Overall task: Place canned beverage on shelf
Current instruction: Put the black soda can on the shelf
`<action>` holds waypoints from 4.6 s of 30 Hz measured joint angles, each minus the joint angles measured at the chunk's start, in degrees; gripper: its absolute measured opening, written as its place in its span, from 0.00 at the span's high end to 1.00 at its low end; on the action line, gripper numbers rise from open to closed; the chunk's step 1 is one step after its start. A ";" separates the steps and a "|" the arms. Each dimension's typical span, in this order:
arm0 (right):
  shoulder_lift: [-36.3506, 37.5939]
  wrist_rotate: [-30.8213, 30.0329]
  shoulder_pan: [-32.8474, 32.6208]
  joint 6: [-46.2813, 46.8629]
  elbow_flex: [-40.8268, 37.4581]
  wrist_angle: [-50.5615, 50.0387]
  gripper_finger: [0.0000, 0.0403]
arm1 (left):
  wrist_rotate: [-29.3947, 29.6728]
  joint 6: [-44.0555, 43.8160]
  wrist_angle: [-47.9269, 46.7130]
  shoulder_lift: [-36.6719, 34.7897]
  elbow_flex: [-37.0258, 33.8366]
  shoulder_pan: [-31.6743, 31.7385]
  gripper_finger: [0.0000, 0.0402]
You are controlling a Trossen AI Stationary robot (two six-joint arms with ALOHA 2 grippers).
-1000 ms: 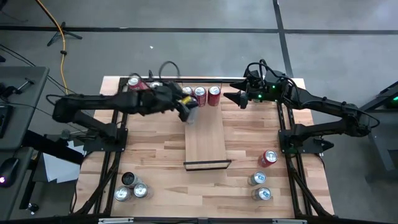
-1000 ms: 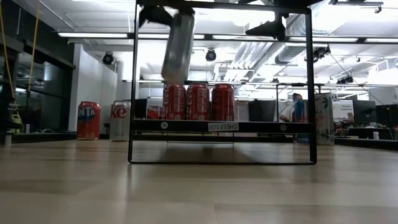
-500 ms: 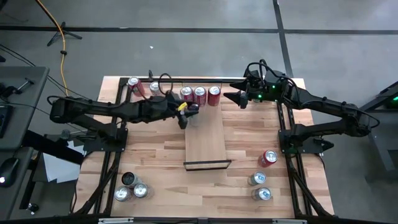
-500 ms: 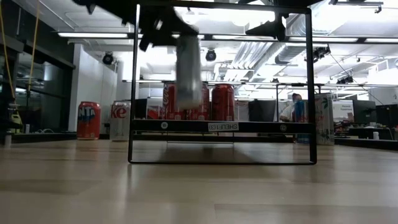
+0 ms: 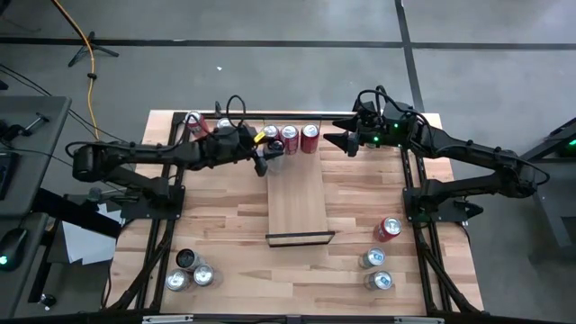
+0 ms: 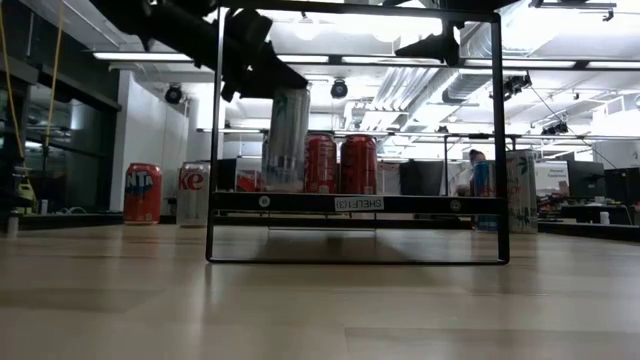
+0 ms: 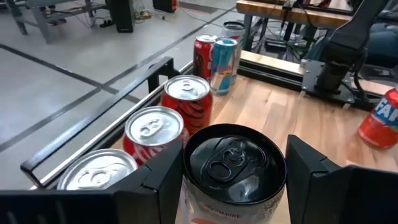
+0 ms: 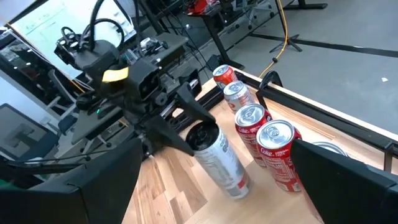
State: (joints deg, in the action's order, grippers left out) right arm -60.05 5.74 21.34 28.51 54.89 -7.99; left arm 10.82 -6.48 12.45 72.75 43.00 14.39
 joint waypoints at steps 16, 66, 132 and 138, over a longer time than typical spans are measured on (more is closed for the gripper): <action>0.00 -1.53 -0.02 0.00 0.00 0.00 0.02 | -1.48 4.11 0.74 3.33 0.20 1.20 0.51; -27.06 -4.79 -17.49 -4.20 0.05 16.46 0.95 | -1.71 -11.39 -11.14 -35.79 -3.98 -4.67 0.94; -42.29 -9.20 -11.24 -13.39 12.96 16.19 1.00 | 8.31 -12.37 -11.33 -33.29 -3.98 -4.65 1.00; -42.29 -10.48 -11.10 -13.53 12.96 16.39 1.00 | 8.31 -12.44 -11.34 -33.15 -3.98 -4.65 1.00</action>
State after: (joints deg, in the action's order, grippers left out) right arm -102.35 -4.74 10.24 14.98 67.85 8.40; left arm 19.14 -18.92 1.11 39.59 39.03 9.74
